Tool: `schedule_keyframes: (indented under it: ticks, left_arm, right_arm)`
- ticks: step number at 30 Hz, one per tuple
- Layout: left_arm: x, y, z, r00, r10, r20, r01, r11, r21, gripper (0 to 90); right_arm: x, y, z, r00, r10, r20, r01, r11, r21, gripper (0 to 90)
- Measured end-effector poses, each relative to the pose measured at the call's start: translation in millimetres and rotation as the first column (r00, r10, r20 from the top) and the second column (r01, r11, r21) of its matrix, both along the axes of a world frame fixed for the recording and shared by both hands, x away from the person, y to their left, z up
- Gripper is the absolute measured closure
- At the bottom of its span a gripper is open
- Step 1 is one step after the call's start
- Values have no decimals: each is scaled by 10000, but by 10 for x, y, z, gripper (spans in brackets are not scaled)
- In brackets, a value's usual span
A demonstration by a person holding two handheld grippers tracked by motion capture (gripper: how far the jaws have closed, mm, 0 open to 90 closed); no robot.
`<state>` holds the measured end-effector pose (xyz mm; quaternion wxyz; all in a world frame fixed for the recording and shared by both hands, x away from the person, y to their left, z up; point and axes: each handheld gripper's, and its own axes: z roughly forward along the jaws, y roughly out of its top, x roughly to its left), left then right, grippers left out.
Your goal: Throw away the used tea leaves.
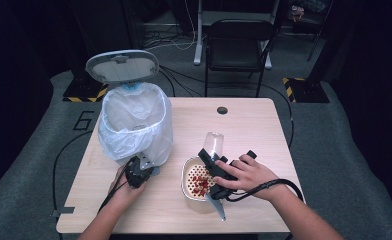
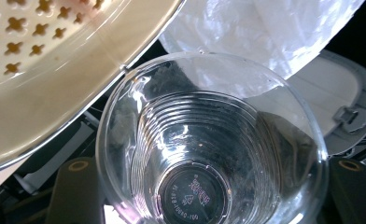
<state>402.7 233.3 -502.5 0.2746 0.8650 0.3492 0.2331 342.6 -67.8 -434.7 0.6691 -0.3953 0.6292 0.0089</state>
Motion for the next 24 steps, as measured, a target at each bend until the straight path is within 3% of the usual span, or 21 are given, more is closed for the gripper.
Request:
schedule_keyframes:
  ticks: [7,9,15,16,18,19,20,21,24]
  left_arm:
    - [1,3,3,10000,22,-48,-21,9999,98,900]
    - [1,3,3,10000,8,-65,-7,10000,45,900]
    - [1,3,1,10000,29,-55,-29,10000,64,900]
    - [-1,1,3,10000,56,-44,-56,9999,123,900]
    - [2,3,5,10000,3,-41,-3,9999,136,900]
    - [4,4,2,10000,1,-24,0,9999,112,900]
    - [1,1,0,10000,38,-23,-38,10000,88,900]
    - [1,1,0,10000,40,-28,-40,10000,83,900]
    - [2,2,2,10000,13,-7,-13,9999,114,900]
  right_arm:
    - [-28,30,19,9995,268,181,-266,9996,-134,341]
    - [-24,44,44,9985,437,336,-421,9980,-481,341]
    - [-22,47,57,9988,398,291,-384,9982,-456,341]
    - [-27,35,47,9995,254,189,-250,9995,-197,340]
    - [-21,45,67,9988,417,258,-408,9985,-363,340]
    - [-33,43,92,9991,218,360,-190,9970,-756,340]
    - [-31,42,90,9992,238,319,-215,9972,-711,340]
    - [-33,54,123,9988,305,372,-261,9931,-1146,340]
    - [-31,55,126,9988,313,373,-267,9927,-1174,340]
